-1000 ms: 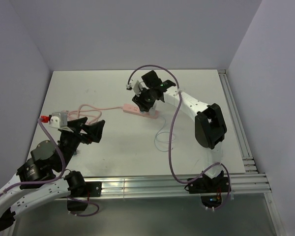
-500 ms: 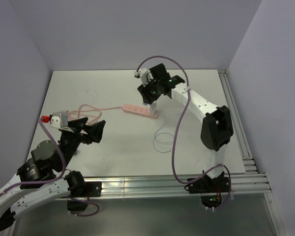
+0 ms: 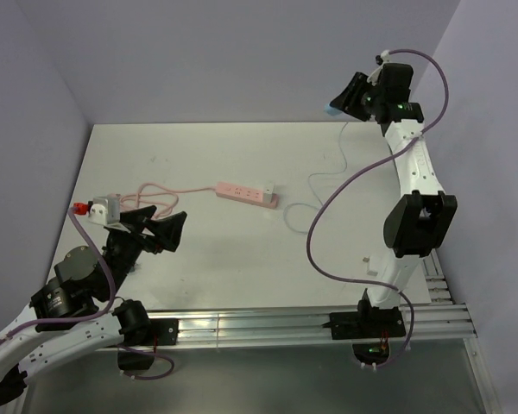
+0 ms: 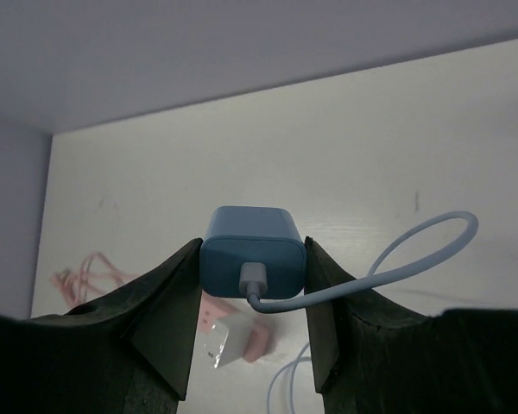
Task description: Insert the plug
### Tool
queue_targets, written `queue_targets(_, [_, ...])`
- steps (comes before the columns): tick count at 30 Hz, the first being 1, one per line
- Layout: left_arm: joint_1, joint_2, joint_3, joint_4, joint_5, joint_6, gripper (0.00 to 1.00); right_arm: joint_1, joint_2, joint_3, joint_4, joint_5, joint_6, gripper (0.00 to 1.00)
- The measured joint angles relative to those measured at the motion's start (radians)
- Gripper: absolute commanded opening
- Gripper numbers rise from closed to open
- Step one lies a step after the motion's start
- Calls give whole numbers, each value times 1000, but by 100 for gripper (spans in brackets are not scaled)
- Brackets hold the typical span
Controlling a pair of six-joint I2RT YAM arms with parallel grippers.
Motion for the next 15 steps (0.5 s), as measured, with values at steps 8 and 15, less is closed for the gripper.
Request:
queue_targets(8, [0, 2, 0, -6, 0, -1, 96, 134, 125, 332, 25, 212, -105, 0])
queue_targets(15, [0, 0, 1, -21, 0, -11, 96, 443, 239, 270, 23, 211, -322, 0])
